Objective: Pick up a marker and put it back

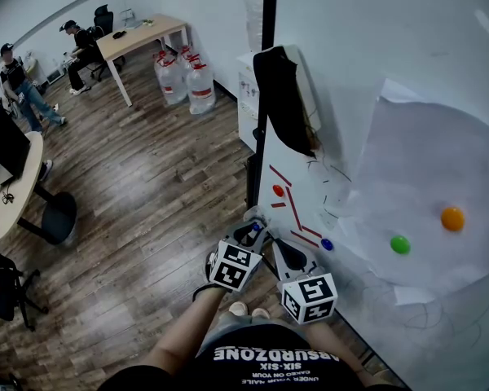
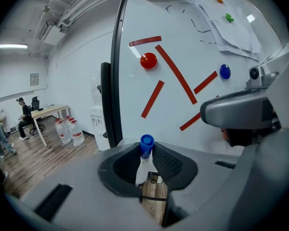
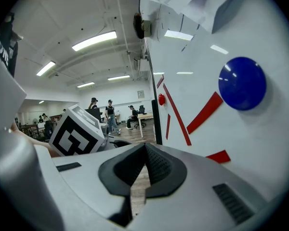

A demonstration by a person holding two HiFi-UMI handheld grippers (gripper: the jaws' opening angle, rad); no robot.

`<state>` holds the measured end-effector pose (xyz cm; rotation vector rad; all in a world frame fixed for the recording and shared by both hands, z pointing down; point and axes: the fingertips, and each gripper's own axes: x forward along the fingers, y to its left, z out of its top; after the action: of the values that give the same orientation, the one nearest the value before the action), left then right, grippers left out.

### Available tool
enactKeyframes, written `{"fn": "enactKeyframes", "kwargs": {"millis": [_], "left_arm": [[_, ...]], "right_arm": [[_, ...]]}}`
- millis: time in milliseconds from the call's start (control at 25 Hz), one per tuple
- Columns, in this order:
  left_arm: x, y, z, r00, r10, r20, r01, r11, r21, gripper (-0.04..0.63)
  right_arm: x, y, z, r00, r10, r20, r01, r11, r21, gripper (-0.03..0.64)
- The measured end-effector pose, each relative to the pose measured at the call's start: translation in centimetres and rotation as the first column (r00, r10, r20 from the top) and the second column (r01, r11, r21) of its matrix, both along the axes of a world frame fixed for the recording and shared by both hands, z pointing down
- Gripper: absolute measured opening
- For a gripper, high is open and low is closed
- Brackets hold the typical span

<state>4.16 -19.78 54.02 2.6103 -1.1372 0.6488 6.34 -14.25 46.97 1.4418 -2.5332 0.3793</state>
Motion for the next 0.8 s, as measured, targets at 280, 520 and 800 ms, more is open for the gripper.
{"fn": "enactKeyframes", "kwargs": {"millis": [280, 520, 800], "left_arm": [[0.1, 0.3, 0.7, 1.000, 0.010, 0.016, -0.010, 1.000, -0.019, 0.078], [0.3, 0.3, 0.7, 1.000, 0.020, 0.013, -0.019, 1.000, -0.013, 0.078], [0.0, 0.5, 0.9, 0.999, 0.011, 0.031, -0.010, 0.999, -0.034, 0.078]], "right_arm": [[0.1, 0.3, 0.1, 1.000, 0.001, 0.000, -0.001, 1.000, -0.001, -0.002], [0.1, 0.4, 0.1, 1.000, 0.002, 0.000, -0.002, 1.000, -0.002, -0.002], [0.0, 0.5, 0.2, 1.000, 0.004, 0.000, -0.004, 1.000, -0.003, -0.002]]}}
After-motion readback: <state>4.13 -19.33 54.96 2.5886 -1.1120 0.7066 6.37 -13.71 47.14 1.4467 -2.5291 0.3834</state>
